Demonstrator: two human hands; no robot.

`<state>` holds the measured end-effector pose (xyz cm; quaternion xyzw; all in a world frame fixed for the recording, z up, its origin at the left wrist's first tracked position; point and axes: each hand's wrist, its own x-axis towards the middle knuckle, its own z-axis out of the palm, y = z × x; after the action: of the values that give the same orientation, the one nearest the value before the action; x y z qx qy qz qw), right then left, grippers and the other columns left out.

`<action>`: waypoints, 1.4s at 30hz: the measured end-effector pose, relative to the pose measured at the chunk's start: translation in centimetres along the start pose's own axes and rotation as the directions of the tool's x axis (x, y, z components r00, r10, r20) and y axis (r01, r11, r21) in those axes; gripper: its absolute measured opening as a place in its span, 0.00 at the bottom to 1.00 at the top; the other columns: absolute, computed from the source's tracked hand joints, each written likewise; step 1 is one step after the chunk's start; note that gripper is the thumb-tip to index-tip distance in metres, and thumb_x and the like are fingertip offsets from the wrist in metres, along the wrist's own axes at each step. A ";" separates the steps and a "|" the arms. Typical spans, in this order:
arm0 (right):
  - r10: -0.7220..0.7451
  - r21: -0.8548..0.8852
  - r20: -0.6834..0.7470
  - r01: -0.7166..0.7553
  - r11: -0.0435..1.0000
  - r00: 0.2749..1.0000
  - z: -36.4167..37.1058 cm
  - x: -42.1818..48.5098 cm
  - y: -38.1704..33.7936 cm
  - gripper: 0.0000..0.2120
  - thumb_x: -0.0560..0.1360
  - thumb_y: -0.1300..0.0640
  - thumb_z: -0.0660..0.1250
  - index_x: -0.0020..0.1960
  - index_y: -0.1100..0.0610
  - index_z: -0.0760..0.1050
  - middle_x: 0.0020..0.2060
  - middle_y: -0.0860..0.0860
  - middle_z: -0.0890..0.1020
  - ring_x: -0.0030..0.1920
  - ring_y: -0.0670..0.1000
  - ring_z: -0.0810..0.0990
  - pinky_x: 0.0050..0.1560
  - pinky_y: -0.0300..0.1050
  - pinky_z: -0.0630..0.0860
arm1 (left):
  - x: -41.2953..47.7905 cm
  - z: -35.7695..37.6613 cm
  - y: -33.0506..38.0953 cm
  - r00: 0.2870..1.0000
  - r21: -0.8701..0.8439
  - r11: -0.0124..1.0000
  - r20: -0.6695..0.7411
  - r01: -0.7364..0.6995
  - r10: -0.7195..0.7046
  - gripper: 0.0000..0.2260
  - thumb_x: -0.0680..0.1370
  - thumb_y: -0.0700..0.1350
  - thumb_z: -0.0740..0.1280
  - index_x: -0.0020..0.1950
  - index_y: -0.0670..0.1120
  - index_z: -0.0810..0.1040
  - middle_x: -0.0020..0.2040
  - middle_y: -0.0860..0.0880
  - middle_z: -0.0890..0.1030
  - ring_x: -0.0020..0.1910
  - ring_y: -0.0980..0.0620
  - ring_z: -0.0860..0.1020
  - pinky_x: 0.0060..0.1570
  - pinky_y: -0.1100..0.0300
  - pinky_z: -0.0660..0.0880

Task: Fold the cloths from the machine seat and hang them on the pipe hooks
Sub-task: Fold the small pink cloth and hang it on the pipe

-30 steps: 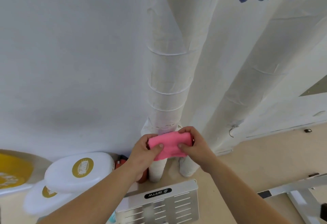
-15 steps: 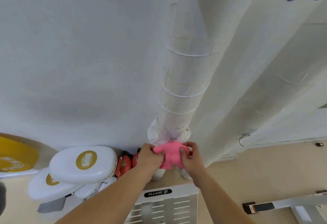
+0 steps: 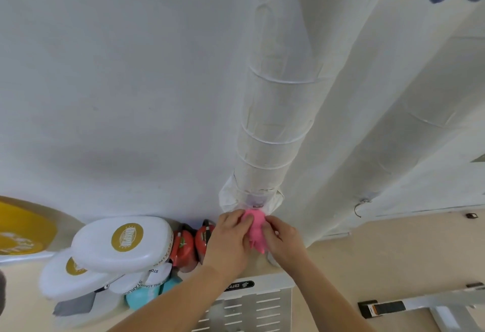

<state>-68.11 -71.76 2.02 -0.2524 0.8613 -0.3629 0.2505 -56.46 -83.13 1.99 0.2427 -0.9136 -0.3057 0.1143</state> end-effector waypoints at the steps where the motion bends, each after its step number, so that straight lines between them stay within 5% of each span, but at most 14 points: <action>1: -0.007 0.009 0.047 0.007 1.000 0.999 -0.1 -0.2 -0.2 0.11 0.82 0.50 0.61 0.43 0.43 0.77 0.31 0.39 0.82 0.34 0.40 0.78 0.38 0.34 0.71 | -0.2 0.2 0.2 1.000 0.004 1.000 0.022 0.020 -0.020 0.28 0.75 0.54 0.53 0.69 0.45 0.79 0.67 0.46 0.77 0.61 0.43 0.76 0.65 0.54 0.75; 6: 0.039 -0.022 0.130 -0.037 0.999 0.991 0.1 0.1 -0.3 0.09 0.85 0.52 0.58 0.50 0.46 0.76 0.37 0.42 0.81 0.38 0.39 0.78 0.38 0.30 0.71 | -0.1 0.8 0.7 0.992 -0.055 0.992 0.067 0.113 -0.109 0.21 0.84 0.49 0.59 0.78 0.50 0.69 0.70 0.49 0.71 0.63 0.51 0.75 0.60 0.70 0.61; 11: 0.137 0.141 0.162 -0.161 0.977 0.977 1.4 0.2 -0.3 0.12 0.86 0.55 0.55 0.49 0.50 0.76 0.40 0.48 0.81 0.40 0.45 0.79 0.38 0.33 0.72 | 0.5 1.2 0.4 0.981 -0.097 0.982 0.120 0.164 -0.152 0.21 0.85 0.48 0.60 0.79 0.52 0.67 0.68 0.49 0.71 0.61 0.50 0.76 0.63 0.62 0.73; 16: 0.148 0.316 0.158 -0.192 0.929 0.976 0.8 0.3 -0.7 0.14 0.85 0.62 0.58 0.47 0.59 0.80 0.35 0.53 0.81 0.33 0.47 0.79 0.32 0.32 0.75 | 1.0 1.3 0.3 0.959 -0.180 0.949 0.168 0.257 -0.228 0.19 0.85 0.47 0.61 0.77 0.54 0.71 0.65 0.51 0.74 0.59 0.52 0.77 0.62 0.61 0.73; 20: 0.265 0.312 0.040 -0.264 0.913 0.963 0.7 1.2 0.6 0.08 0.74 0.51 0.73 0.45 0.55 0.85 0.54 0.59 0.79 0.46 0.51 0.83 0.47 0.43 0.81 | 1.0 0.1 0.5 0.961 -0.251 0.938 0.194 0.241 -0.195 0.18 0.83 0.47 0.63 0.74 0.51 0.74 0.61 0.53 0.74 0.54 0.56 0.77 0.57 0.68 0.72; 22: 0.193 0.095 -0.161 -0.180 0.979 0.968 0.3 1.4 0.5 0.10 0.71 0.50 0.77 0.50 0.50 0.84 0.55 0.49 0.75 0.53 0.50 0.78 0.58 0.48 0.79 | 1.3 -0.2 0.1 0.969 -0.196 0.959 0.181 0.205 -0.170 0.18 0.83 0.49 0.63 0.73 0.50 0.75 0.63 0.51 0.74 0.57 0.54 0.77 0.59 0.66 0.71; 24: -0.036 -0.126 -0.271 0.002 0.992 0.962 0.1 0.8 -0.7 0.10 0.72 0.52 0.75 0.53 0.49 0.84 0.50 0.43 0.77 0.52 0.49 0.76 0.56 0.47 0.77 | 1.1 -0.3 -0.1 0.978 -0.135 0.978 0.159 0.159 -0.137 0.21 0.81 0.54 0.60 0.72 0.50 0.77 0.63 0.51 0.74 0.59 0.52 0.76 0.62 0.62 0.74; 27: -0.243 -0.241 -0.205 0.192 0.951 0.948 0.7 -0.1 -1.9 0.13 0.74 0.52 0.66 0.53 0.48 0.87 0.48 0.46 0.85 0.49 0.52 0.82 0.50 0.46 0.79 | 0.5 -0.4 0.0 0.985 -0.131 0.986 0.151 0.106 -0.086 0.28 0.75 0.58 0.53 0.71 0.52 0.77 0.63 0.53 0.77 0.60 0.52 0.77 0.60 0.58 0.77; 31: -0.167 -0.126 -0.154 0.148 0.981 0.974 1.1 0.0 -1.4 0.13 0.78 0.60 0.69 0.59 0.51 0.86 0.54 0.47 0.85 0.52 0.50 0.84 0.53 0.43 0.79 | -0.1 -0.4 0.2 0.982 -0.112 0.992 0.183 0.067 -0.045 0.23 0.82 0.46 0.61 0.78 0.49 0.70 0.73 0.54 0.73 0.67 0.53 0.75 0.68 0.62 0.71; 34: -0.122 0.002 -0.151 0.123 0.992 0.981 1.2 -0.1 -0.6 0.14 0.79 0.61 0.68 0.61 0.51 0.85 0.54 0.42 0.84 0.54 0.46 0.84 0.57 0.42 0.79 | 0.0 0.0 -0.1 0.977 -0.126 0.988 0.202 0.089 -0.063 0.23 0.83 0.46 0.61 0.80 0.50 0.66 0.75 0.54 0.69 0.67 0.54 0.75 0.67 0.62 0.72; 38: -0.031 0.186 -0.166 0.062 0.981 0.986 1.7 -0.2 -0.1 0.13 0.80 0.62 0.68 0.59 0.48 0.84 0.51 0.42 0.86 0.53 0.39 0.83 0.56 0.34 0.77 | 0.9 -0.1 0.4 0.977 -0.120 0.986 0.193 0.119 -0.094 0.22 0.83 0.44 0.63 0.78 0.49 0.69 0.74 0.52 0.70 0.66 0.53 0.75 0.61 0.71 0.66; 42: 0.102 0.342 -0.169 -0.039 0.939 0.980 2.6 -0.4 0.1 0.12 0.80 0.59 0.68 0.55 0.43 0.83 0.48 0.42 0.87 0.50 0.38 0.84 0.53 0.33 0.78 | 1.2 -0.3 0.6 0.977 -0.160 0.972 0.154 0.172 -0.148 0.17 0.83 0.43 0.63 0.73 0.51 0.74 0.71 0.50 0.73 0.65 0.51 0.75 0.55 0.68 0.65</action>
<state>-66.26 -72.76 0.47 -0.1401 0.8146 -0.5172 0.2221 -57.62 -83.50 2.60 0.2826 -0.8669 -0.4082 0.0447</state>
